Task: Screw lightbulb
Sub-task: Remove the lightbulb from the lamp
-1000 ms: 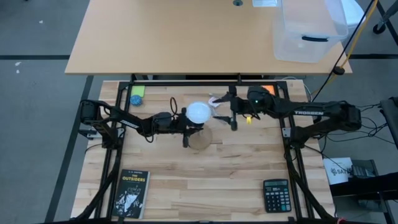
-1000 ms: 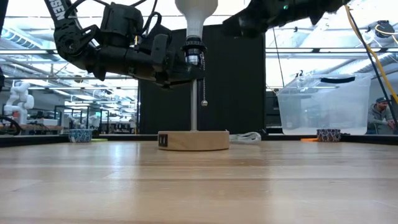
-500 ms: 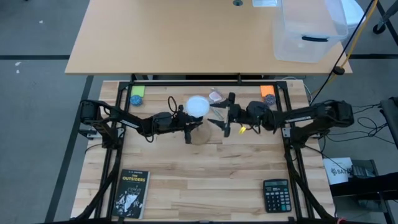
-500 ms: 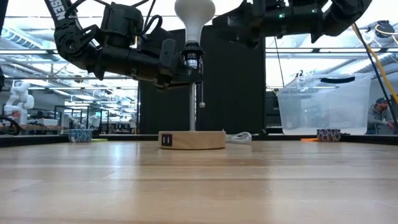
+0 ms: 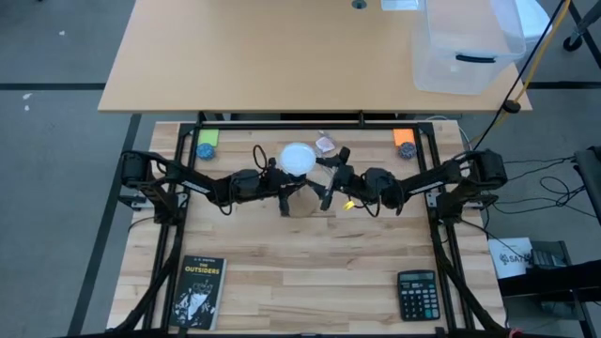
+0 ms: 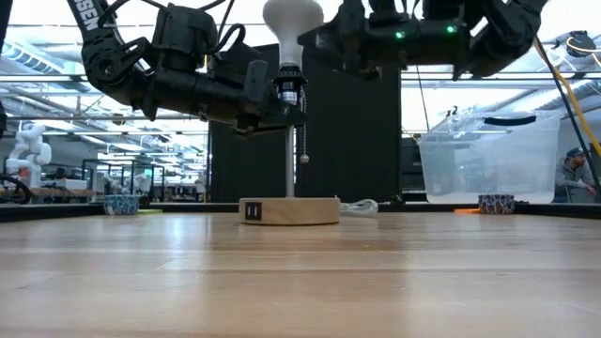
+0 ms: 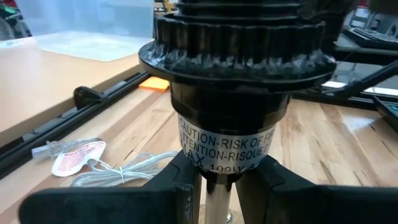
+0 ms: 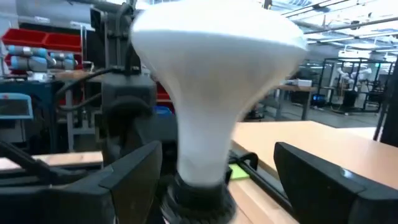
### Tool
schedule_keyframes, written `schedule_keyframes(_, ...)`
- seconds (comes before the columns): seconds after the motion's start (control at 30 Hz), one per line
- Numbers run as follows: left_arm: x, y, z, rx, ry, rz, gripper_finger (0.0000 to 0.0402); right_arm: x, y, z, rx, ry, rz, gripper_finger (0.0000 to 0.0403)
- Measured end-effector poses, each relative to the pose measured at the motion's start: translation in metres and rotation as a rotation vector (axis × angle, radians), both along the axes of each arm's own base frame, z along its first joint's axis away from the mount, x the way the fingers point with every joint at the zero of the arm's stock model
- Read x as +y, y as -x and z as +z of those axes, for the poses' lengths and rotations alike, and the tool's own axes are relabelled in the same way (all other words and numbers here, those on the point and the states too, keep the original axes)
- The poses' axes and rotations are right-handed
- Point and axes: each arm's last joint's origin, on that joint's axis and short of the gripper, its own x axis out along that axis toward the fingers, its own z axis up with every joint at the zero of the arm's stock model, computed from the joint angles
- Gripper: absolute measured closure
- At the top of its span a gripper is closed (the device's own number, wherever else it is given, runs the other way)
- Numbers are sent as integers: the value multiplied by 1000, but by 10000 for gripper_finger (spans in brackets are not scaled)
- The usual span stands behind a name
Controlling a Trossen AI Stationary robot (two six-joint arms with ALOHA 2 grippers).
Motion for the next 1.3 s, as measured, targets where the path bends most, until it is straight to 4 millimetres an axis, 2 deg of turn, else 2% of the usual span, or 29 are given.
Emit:
schedule_keyframes(0.4, 2, 1, 0, -10, 29, 67, 332, -2, -42, 17, 4, -1, -50, 99)
schedule_keyframes(0.7, 2, 1, 0, -11, 32, 69, 332, -10, -48, 24, 14, 11, -71, 104)
schedule_keyframes(1.1, 1, 0, 0, -11, 43, 34, 332, -18, -48, 23, 4, -21, 58, 106)
schedule_keyframes(1.2, 1, 0, 0, -11, 43, 29, 332, -18, -49, 23, 10, -17, 64, 123)
schedule_keyframes(1.3, 1, 0, 0, -11, 45, 21, 332, -18, -49, 23, 17, -9, 73, 160)
